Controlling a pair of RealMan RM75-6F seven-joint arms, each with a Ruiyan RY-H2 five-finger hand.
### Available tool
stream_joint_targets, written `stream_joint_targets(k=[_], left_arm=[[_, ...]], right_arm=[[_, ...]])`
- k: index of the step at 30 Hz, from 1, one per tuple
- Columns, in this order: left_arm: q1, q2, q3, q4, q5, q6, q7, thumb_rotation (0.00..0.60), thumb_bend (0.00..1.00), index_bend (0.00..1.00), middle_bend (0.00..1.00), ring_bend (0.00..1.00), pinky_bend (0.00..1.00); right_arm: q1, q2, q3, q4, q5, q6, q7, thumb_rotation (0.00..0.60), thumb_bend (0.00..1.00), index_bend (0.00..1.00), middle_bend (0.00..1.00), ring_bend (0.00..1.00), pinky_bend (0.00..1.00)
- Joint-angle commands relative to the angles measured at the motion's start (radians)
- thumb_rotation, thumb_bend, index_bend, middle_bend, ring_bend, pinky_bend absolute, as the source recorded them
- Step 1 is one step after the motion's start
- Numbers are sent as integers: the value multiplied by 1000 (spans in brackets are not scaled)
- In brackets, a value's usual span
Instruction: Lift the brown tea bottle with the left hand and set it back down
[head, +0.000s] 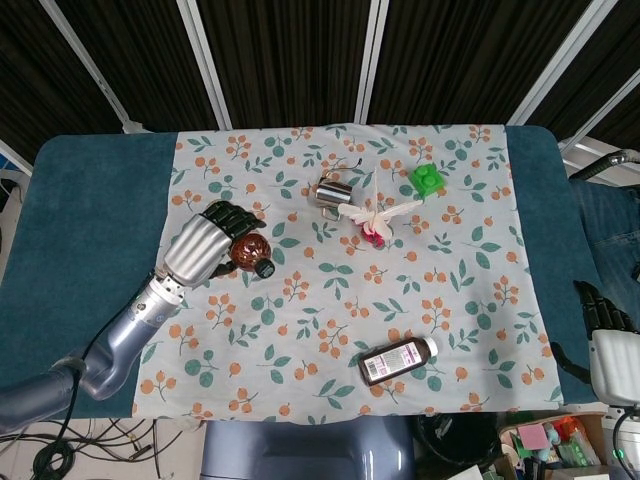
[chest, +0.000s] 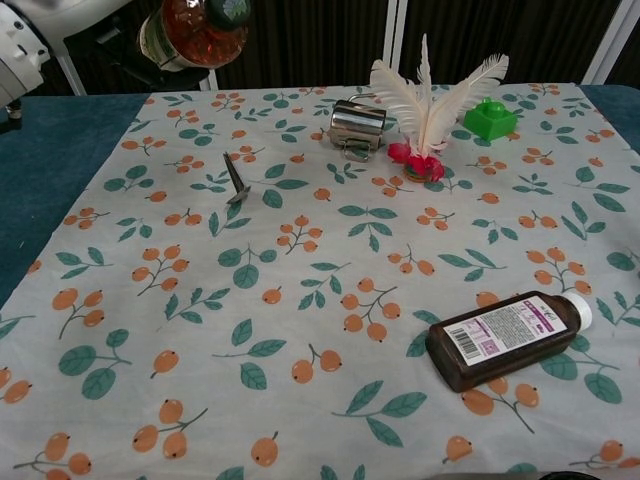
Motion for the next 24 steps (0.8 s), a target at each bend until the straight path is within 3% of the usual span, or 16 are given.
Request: stream_joint_targets(k=[1,3,5,7,9,13,18,24], left_arm=[[12,56,-43,-192,-129,-81,-429,600,580,350,382,301,372],[13,162,-84,-381,-226,-207,-829,600,580,350,379,301,372],[0,250,-92,-434,-213,-290,-1048,600,579,351,378,301,372],[-8,295,-95,-456,-189,-331,-1223,600,579,353,378,301,372],[-17,338,-98,-477,-160,-372,-1483,600,580,353,378,301,372],[-37,373,-73,-414,-52,-365,-1903,600,579,353,379,301,377],[-58,354,-28,-310,5,-333,-2117,600,580,342,416,303,414],[-90,319,34,-225,46,-331,-2182,600,580,337,418,307,445]], right_arm=[[0,0,0,0,1,-1,0,600,174,77,88,176,260],[0,0,0,0,1,0,-1,600,174,77,88,176,260],[0,0,0,1,1,-1,-1,600,174,77,88,176,260],[1,0,0,4,0,-1,-3,600,174,77,88,176,260],[1,-1,0,4,-1,1,-3,600,174,77,88,176,260],[1,-1,0,5,-2,1,-2,600,174,77,88,176,260],[1,-1,0,8,-8,5,-7,600,174,76,88,176,260],[1,-3,0,8,-7,5,-7,600,174,77,88,176,260]])
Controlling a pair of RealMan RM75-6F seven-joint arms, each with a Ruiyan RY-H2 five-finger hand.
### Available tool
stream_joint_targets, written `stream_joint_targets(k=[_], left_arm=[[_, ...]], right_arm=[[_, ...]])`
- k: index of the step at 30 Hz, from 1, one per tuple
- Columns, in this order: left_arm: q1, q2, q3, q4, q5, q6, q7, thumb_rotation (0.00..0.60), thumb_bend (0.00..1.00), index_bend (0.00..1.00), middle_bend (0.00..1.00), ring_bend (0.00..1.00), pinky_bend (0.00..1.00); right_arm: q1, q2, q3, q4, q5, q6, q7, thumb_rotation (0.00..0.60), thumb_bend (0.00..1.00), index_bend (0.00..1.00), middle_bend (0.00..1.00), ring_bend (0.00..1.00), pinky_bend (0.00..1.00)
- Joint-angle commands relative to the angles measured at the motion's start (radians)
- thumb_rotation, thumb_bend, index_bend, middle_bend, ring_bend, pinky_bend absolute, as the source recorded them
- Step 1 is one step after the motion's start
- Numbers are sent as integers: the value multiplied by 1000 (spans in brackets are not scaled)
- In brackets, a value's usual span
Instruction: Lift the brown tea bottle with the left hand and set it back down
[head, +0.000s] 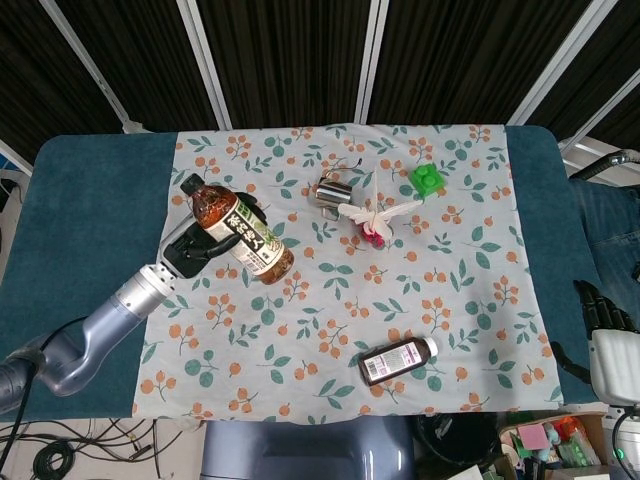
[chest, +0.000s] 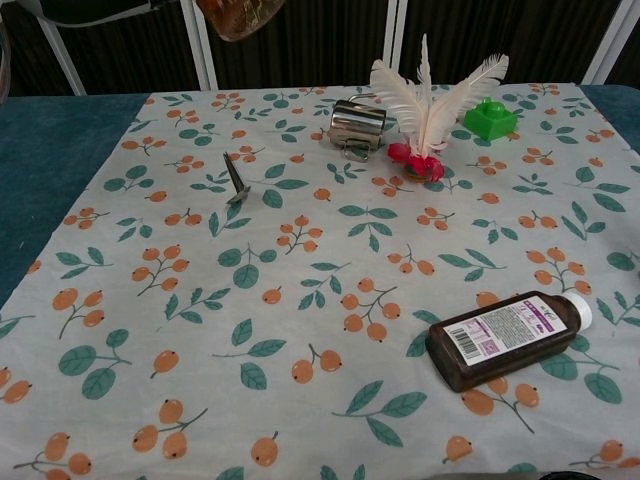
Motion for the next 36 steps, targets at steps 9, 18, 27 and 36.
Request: stream_joint_targets(k=[9,18,27,36], left_arm=[[-53,-85,91,93,20,-120,542,600,580,346,419,308,457],[3,-249,57,157,-104,-28,1464,600,578,355,413,308,447],[35,-402,64,361,-44,176,2050,600,578,359,414,308,436],[31,-292,11,66,-216,-42,1555,600,578,361,397,313,438]], right_arm=[[0,-1,1,-2,6,-3,0,600,175,77,88,176,260],[-1,1,1,-2,9,-4,5,600,174,77,88,176,261],[-1,1,1,-4,7,-3,3,600,174,77,88,176,261],[0,1,2,-3,10,-4,5,600,174,77,88,176,260]])
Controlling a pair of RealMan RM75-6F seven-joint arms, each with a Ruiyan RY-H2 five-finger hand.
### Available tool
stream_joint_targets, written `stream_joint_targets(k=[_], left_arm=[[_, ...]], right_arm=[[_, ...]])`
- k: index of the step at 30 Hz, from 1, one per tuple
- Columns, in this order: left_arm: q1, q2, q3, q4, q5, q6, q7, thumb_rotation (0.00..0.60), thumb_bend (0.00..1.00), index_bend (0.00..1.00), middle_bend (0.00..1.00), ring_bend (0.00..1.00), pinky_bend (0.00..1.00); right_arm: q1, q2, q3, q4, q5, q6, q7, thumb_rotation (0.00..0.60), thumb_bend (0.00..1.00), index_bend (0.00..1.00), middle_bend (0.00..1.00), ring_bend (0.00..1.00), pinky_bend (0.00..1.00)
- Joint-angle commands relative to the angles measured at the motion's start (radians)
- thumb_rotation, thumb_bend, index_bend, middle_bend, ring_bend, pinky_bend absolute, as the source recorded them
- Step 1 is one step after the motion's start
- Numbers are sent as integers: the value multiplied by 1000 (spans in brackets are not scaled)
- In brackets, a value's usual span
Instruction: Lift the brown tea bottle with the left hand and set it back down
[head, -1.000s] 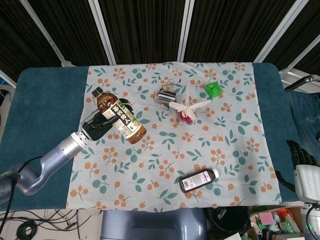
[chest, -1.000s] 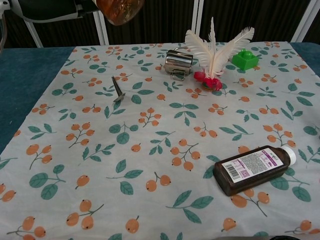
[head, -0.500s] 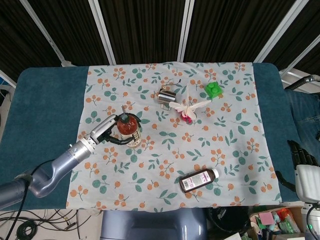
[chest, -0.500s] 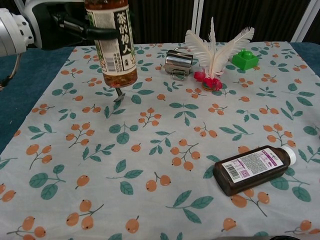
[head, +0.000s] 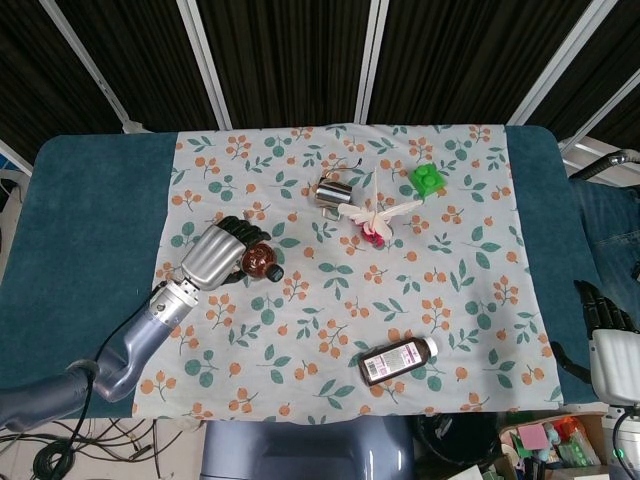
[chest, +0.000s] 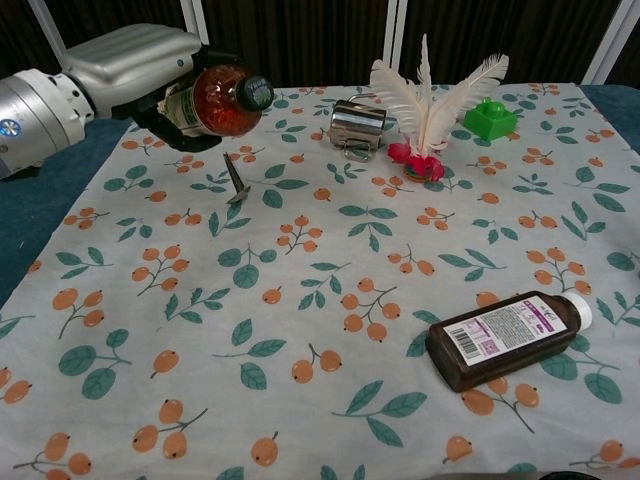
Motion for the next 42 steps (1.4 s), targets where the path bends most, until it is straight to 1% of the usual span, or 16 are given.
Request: stream_joint_targets(k=[1,6,8,10,12,15,16,19,25,27,30,33,34,37,41,42], left_arm=[[2,93,-54,-292,-155,-194,-604,600,578,361,394,313,438],[-15,205,-85,-410,-142,-293,-962,600,578,361,391,314,438],[-16,241,-100,-446,-130,-319,-1143,600,578,360,391,314,438],[-12,284,-115,-477,-95,-327,-1402,600,578,360,392,313,438],[-12,316,-108,-471,-20,-312,-1625,600,577,355,394,313,438],[-14,341,-79,-412,91,-219,-2040,600,578,341,389,313,458],[-18,343,-64,-382,127,-190,-2119,600,578,338,386,313,467],[-27,340,-32,-310,178,-123,-2253,600,578,334,383,313,499],[-45,334,16,-250,195,-93,-2286,600,577,333,386,313,502],[-55,334,33,-239,206,-104,-2225,600,577,333,394,316,502],[-70,328,54,-237,206,-170,-1946,600,577,334,397,319,502],[-50,283,43,-227,170,-216,-1447,600,577,335,398,319,498],[-30,252,29,-216,141,-212,-1243,600,577,338,399,319,496],[25,159,-3,-195,64,-161,-787,600,577,345,399,319,491],[55,83,-15,-155,31,-96,-409,600,577,346,400,319,486],[58,69,-15,-142,32,-82,-348,600,577,346,400,319,486]], right_arm=[[0,0,0,0,0,0,1,600,174,77,88,176,260],[0,0,1,0,1,-1,2,600,175,77,88,176,261],[0,0,0,1,0,-1,2,600,174,77,88,176,260],[0,1,0,0,-1,0,1,600,175,77,88,176,260],[0,0,0,0,-2,1,1,600,175,77,88,176,260],[0,0,-1,-1,-2,1,0,600,174,77,88,176,261],[0,0,-1,-1,-3,1,0,600,174,77,88,176,261],[0,0,-1,-1,-3,1,-1,600,174,77,88,176,260],[0,-1,0,-2,-1,1,-2,600,174,77,88,176,260],[1,-1,0,-2,-1,0,-3,600,174,77,88,176,260],[0,-1,0,-3,0,1,-4,600,174,78,88,176,260],[0,-1,0,-4,2,-1,-3,600,174,78,88,176,260],[1,-1,0,-4,1,0,-3,600,174,77,88,176,260],[0,-1,0,-4,2,0,-1,600,175,77,88,176,260],[0,0,0,-3,1,-1,0,600,174,78,88,176,260],[0,0,0,-3,1,-1,0,600,174,78,88,176,260]])
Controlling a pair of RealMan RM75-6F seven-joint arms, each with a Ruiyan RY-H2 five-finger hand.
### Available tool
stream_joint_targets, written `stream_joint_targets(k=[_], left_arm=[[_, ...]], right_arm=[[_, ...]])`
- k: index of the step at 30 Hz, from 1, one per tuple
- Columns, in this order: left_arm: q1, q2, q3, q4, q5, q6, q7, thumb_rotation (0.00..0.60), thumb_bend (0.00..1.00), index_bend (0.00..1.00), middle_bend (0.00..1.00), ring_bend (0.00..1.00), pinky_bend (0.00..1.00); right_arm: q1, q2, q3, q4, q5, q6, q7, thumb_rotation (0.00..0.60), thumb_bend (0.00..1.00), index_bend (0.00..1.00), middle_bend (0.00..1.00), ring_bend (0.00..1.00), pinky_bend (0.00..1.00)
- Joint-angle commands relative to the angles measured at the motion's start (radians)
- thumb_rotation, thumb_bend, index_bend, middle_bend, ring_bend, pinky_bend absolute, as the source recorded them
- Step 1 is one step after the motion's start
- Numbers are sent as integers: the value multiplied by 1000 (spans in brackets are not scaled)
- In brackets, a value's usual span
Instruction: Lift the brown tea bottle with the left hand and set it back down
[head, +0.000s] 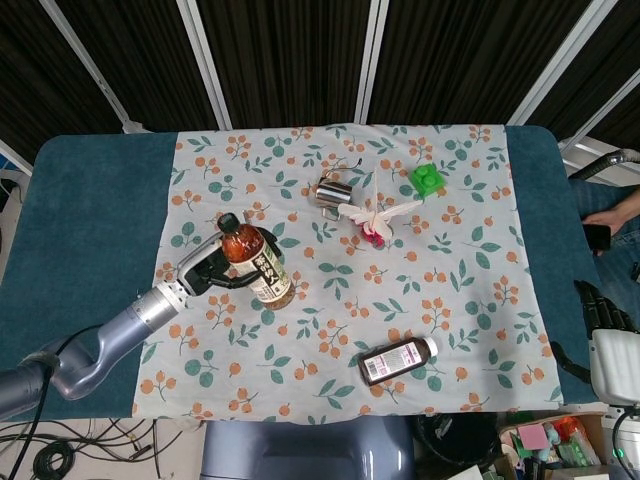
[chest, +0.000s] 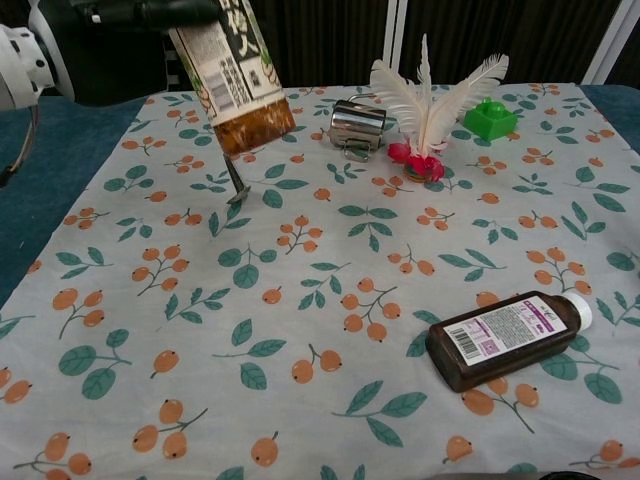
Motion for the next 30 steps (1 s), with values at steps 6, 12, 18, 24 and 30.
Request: stream_joint_targets(k=[6,12,18,24,30], left_arm=[[75,-289,10,330,35,228,1709,600,577,350,409,319,481],[82,-339,25,399,33,265,1690,600,576,348,405,319,481],[92,-295,17,212,-77,184,1344,600,576,346,401,319,481],[88,-179,-12,-18,-208,34,981,600,569,346,397,319,481],[79,-98,-23,-106,-237,-40,770,600,569,345,395,319,481]], right_arm=[[0,1,0,-1,0,0,0,600,174,78,88,176,261],[0,1,0,-1,-1,1,0,600,174,78,88,176,261],[0,0,0,-1,1,0,0,600,174,78,88,176,260],[-1,1,0,-2,1,1,1,600,174,78,88,176,260],[0,0,0,-1,2,-1,0,600,175,78,88,176,260]])
